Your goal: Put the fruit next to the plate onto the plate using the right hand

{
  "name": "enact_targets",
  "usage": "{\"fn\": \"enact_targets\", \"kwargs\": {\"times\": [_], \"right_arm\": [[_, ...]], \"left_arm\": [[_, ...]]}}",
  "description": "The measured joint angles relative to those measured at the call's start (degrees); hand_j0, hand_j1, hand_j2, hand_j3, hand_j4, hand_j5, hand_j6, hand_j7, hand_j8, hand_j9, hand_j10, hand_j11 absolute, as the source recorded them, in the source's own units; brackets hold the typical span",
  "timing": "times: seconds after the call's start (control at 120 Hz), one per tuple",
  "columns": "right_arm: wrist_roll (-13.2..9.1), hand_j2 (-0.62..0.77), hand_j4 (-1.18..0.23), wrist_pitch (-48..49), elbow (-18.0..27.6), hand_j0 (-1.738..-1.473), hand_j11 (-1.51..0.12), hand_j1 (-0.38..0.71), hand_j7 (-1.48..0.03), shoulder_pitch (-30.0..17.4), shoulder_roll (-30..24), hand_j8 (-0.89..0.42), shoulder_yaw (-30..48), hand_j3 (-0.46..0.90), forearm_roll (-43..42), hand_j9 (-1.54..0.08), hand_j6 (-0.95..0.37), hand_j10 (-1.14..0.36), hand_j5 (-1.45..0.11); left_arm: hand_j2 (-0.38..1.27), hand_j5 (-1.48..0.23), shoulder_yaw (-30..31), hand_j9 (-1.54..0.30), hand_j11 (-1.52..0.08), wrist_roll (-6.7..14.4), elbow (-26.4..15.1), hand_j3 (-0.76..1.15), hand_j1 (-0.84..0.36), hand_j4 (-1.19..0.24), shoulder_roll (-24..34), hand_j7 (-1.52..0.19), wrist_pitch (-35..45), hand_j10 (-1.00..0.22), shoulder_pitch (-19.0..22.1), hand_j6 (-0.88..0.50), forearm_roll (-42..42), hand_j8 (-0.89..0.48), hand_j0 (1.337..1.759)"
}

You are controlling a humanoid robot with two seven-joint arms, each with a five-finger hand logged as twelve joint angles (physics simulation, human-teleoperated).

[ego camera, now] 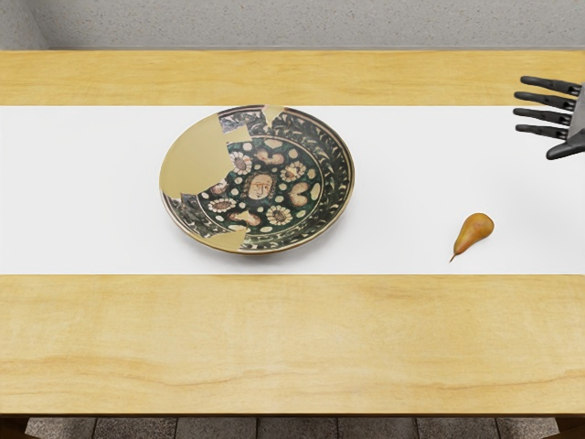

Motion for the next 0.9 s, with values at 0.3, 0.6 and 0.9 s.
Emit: {"fn": "enact_targets", "kwargs": {"times": [0.3, 0.6, 0.9], "right_arm": [[0.0, 0.0, 0.0, 0.0, 3.3, -1.658, 0.0, -0.35, 0.0, 1.0, 5.1, 0.0, 0.2, 0.0, -3.6, 0.0, 0.0, 0.0, 0.0], [-5.2, 0.0, -0.03, 0.0, 36.6, -1.658, -0.03, -0.32, -0.03, 7.2, -10.4, -0.03, 0.1, 0.0, -19.8, -0.03, -0.03, -0.03, -0.03], [-19.7, -0.03, -0.14, -19.4, 41.2, -1.658, -0.17, -0.19, -0.17, 8.8, -6.0, -0.14, 0.0, 0.0, -43.6, -0.17, -0.14, -0.14, -0.17]], "left_arm": [[0.0, -0.02, 0.0, -0.02, -0.02, 0.0, 0.0, 0.0, 0.33, -0.02, 0.0, -0.02, 0.0, -0.02, 0.0, -0.02, 0.0, -0.02, 1.658], [0.0, -0.02, 0.0, -0.02, -0.02, 0.0, 0.0, 0.0, 0.33, -0.02, 0.0, -0.02, 0.0, -0.02, 0.0, -0.02, 0.0, -0.02, 1.658], [0.0, -0.02, 0.0, -0.02, -0.02, 0.0, 0.0, 0.0, 0.33, -0.02, 0.0, -0.02, 0.0, -0.02, 0.1, -0.02, 0.0, -0.02, 1.658]]}}
